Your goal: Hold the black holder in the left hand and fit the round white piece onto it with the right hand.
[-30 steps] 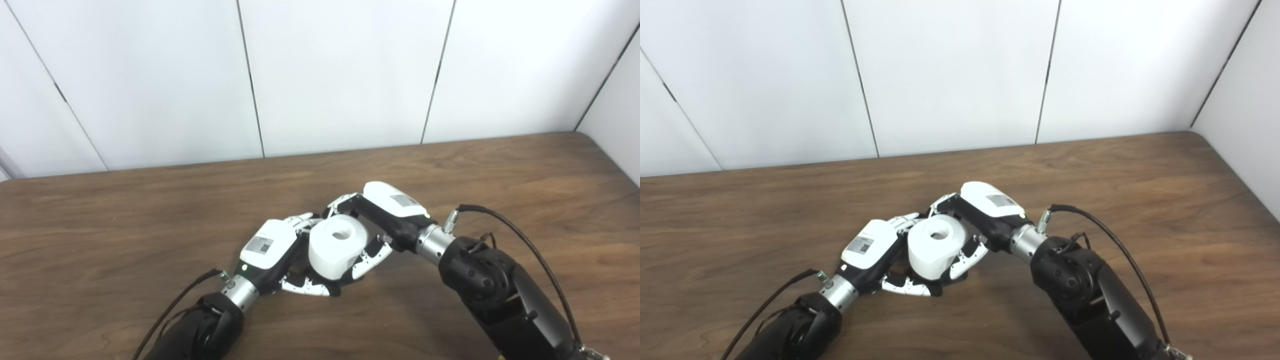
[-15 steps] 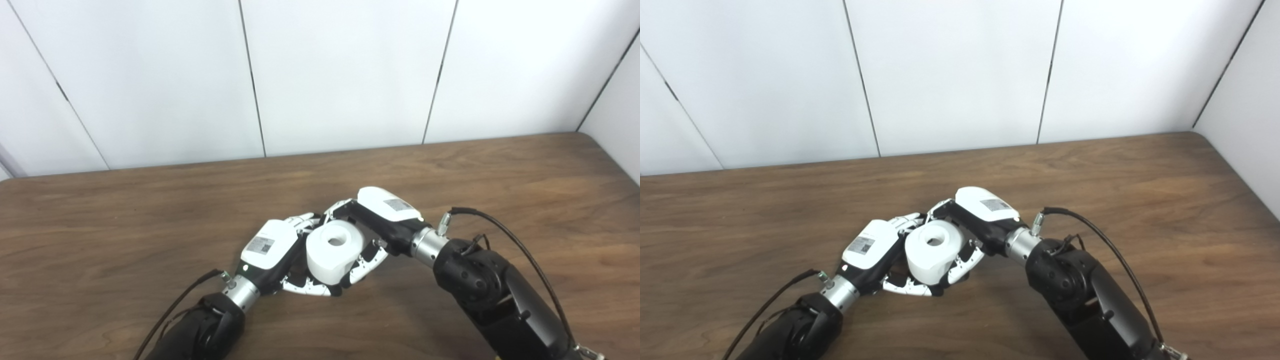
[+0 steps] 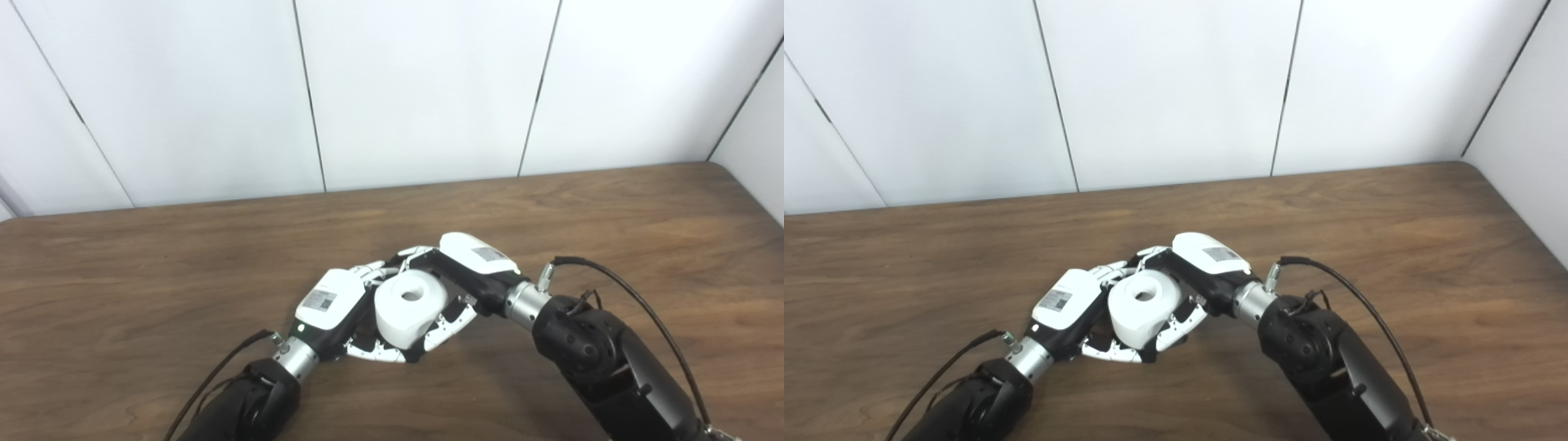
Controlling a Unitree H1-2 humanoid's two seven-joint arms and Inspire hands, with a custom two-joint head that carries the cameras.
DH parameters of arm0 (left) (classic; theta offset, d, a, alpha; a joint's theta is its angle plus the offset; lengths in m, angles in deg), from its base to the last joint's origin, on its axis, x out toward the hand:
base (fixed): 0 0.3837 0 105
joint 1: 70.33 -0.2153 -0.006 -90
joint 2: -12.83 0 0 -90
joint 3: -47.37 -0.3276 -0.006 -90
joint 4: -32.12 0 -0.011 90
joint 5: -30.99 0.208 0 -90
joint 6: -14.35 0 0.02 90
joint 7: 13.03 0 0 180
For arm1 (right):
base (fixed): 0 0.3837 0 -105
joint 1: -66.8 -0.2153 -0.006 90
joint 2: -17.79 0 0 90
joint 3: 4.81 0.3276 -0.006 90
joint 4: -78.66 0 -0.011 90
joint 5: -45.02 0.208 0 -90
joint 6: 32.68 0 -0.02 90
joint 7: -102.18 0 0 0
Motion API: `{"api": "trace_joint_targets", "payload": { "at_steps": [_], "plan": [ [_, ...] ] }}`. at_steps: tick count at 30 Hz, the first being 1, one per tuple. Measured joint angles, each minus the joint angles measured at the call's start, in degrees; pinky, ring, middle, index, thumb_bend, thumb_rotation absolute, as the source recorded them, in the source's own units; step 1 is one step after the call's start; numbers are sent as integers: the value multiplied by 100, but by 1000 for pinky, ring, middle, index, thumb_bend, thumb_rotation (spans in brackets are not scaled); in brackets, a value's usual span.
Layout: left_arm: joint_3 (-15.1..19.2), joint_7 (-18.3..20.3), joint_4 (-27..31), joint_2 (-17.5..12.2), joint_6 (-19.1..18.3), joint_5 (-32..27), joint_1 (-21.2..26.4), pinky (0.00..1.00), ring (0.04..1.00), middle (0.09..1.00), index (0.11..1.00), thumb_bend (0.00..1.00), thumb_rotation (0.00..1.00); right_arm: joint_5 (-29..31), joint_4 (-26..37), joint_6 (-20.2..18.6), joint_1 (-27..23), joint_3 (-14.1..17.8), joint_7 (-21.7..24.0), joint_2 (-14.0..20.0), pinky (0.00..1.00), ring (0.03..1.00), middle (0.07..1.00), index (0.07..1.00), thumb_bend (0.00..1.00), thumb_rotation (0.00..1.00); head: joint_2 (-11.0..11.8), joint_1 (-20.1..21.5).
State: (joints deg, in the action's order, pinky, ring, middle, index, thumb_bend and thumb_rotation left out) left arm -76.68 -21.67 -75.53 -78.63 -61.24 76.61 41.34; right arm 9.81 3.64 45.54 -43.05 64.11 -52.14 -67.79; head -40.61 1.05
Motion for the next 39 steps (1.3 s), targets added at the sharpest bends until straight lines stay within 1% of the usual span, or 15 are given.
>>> {"api": "trace_joint_targets", "payload": {
  "at_steps": [5, 19, 24, 25, 26, 28, 29, 31, 32, 34, 35, 36, 38, 39],
  "plan": [
    [0, 0, -2, 0, 0, 0, 3, 835, 886, 829, 479, 525, 63, -16, 50, -129, 3, 4, 127, 3, 596, 743, 821, 928, 878, 259, -26, 35],
    [-3, 0, -4, 0, 0, -1, 11, 842, 890, 833, 480, 525, 63, 134, 51, -95, 36, 228, 126, 3, 608, 753, 828, 921, 894, 213, -35, 18],
    [-4, 3, -4, 0, 0, -1, 15, 839, 889, 836, 480, 525, 64, 257, 69, -80, 36, 316, 127, 21, 618, 767, 840, 948, 915, 208, -35, 9],
    [-4, 4, -4, 0, 0, -1, 15, 843, 890, 836, 480, 525, 64, 279, 86, -74, 36, 324, 129, 49, 619, 782, 862, 975, 931, 215, -35, 9],
    [-5, 5, -4, 0, 1, -1, 18, 844, 891, 836, 480, 525, 64, 326, 118, -73, 35, 337, 167, 100, 619, 784, 866, 980, 934, 216, -35, 9],
    [-5, 15, -3, 1, 1, -8, 31, 849, 893, 836, 480, 525, 63, 425, 258, -120, 32, 342, 424, 285, 604, 786, 888, 996, 958, 225, -44, 0],
    [-5, 19, -3, 1, 0, -14, 32, 846, 891, 835, 480, 525, 63, 502, 316, -160, 27, 341, 591, 390, 638, 820, 914, 998, 977, 213, -44, 0],
    [-4, 20, -4, 1, 0, -15, 31, 844, 891, 834, 480, 525, 63, 653, 506, -412, -13, 351, 1030, 712, 662, 855, 946, 1000, 985, 160, -35, 26],
    [-3, 20, -4, -1, 0, -15, 31, 844, 891, 835, 480, 525, 63, 740, 566, -529, -53, 383, 1213, 894, 653, 859, 957, 1000, 965, 108, -35, 26],
    [-1, 20, -4, -3, 0, -18, 30, 845, 891, 836, 480, 525, 63, 866, 623, -680, -107, 492, 1421, 1136, 644, 857, 961, 1000, 942, 67, -26, 26],
    [0, 20, -4, -6, 1, -24, 31, 844, 892, 836, 480, 525, 63, 918, 629, -722, -130, 554, 1474, 1228, 647, 853, 948, 975, 905, 27, -26, 35],
    [0, 20, -4, -8, 1, -26, 32, 844, 893, 837, 480, 525, 64, 967, 627, -729, -141, 589, 1488, 1279, 656, 842, 921, 934, 863, 13, -26, 44],
    [2, 20, -4, -8, 0, -31, 33, 847, 895, 837, 480, 525, 64, 1042, 600, -722, -139, 648, 1475, 1315, 674, 806, 847, 827, 773, 2, -26, 53],
    [2, 20, -4, -8, 0, -31, 34, 848, 894, 835, 480, 525, 64, 1090, 538, -700, -132, 703, 1423, 1289, 656, 780, 822, 795, 744, 1, -26, 53]
  ]
}}
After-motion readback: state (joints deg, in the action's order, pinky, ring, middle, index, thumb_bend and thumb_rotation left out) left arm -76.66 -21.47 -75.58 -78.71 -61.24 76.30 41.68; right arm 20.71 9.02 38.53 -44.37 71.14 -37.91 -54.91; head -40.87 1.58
